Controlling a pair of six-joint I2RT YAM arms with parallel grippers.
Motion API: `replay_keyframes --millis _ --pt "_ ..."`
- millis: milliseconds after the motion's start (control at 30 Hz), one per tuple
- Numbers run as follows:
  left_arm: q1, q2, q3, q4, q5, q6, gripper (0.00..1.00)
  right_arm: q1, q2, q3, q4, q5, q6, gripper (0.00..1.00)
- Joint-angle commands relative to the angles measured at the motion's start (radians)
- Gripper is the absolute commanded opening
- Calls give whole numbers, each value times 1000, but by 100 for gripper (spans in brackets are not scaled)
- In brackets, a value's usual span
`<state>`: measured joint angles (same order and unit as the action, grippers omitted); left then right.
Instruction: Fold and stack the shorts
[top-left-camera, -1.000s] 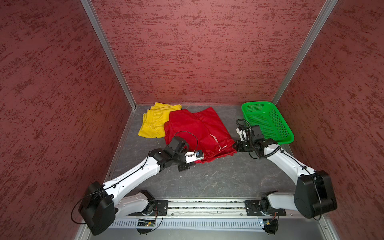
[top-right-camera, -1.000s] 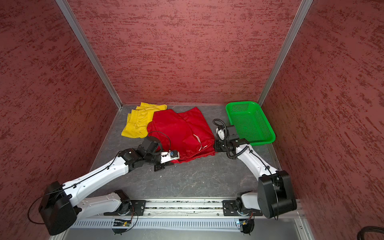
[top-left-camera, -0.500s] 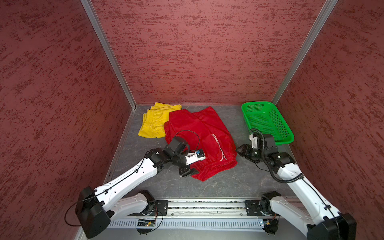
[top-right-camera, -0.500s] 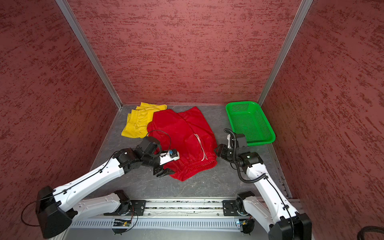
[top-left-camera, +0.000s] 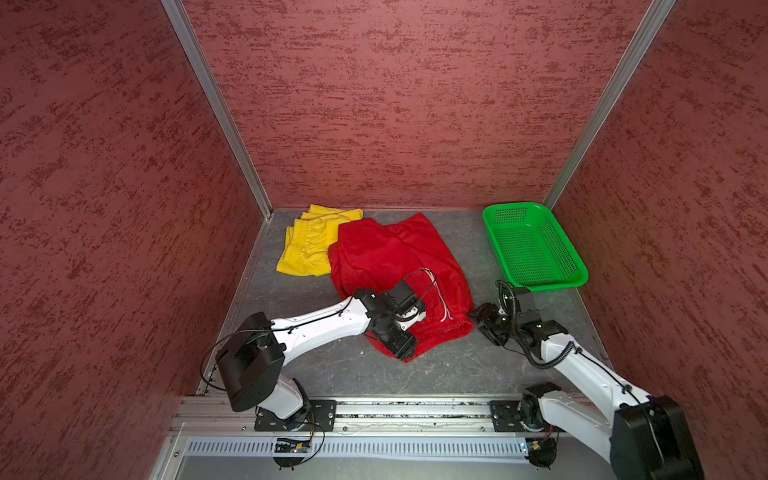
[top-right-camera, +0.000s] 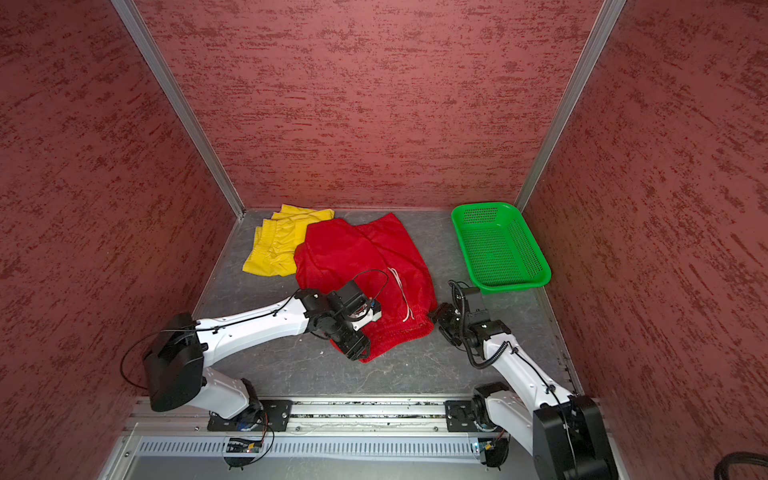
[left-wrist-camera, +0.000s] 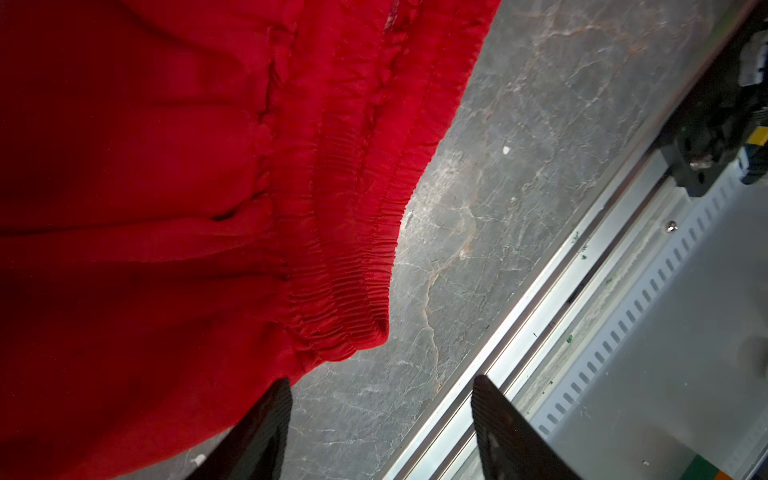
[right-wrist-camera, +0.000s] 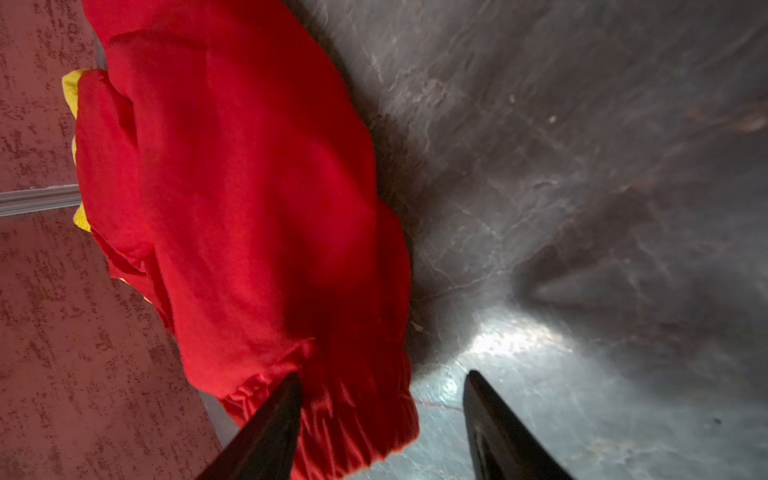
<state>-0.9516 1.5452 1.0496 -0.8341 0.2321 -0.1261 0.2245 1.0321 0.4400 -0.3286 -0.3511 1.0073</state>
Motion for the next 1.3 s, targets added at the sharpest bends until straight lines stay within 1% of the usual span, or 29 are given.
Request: replay_keyframes --millis 0,67,133,300,500,700,800,900,1067,1100,1200,1267 --pt "-39 55 23 -53 -93 -135 72 -7 11 0 66 -29 29 66" --pt "-70 92 41 -74 -139 -166 73 -9 10 1 42 -38 12 66" --pt "-92 122 52 -87 -175 -196 74 -8 -3 -13 56 -47 19 66" --pt "-98 173 58 -76 -235 -269 73 -15 -48 -47 89 -61 58 67" --pt "-97 173 53 -17 -235 -327 71 -20 -131 -61 57 -51 93 70" --pt "-96 122 48 27 -257 -338 73 -22 -205 -112 134 -60 176 71" --pt "-83 124 39 38 -270 -349 69 -22 -203 -124 152 -58 192 73" --pt "-70 158 38 41 -266 -360 63 -23 -173 -116 155 -70 183 73" --pt "-68 199 30 50 -250 -380 63 -23 -113 -87 158 -93 157 75" --pt "-67 203 28 49 -252 -383 61 -22 -104 -89 168 -96 161 75" --pt "-67 201 21 42 -259 -389 50 -23 -69 -87 204 -106 171 75" --pt "-66 188 11 46 -263 -395 49 -23 -42 -81 226 -111 171 76"
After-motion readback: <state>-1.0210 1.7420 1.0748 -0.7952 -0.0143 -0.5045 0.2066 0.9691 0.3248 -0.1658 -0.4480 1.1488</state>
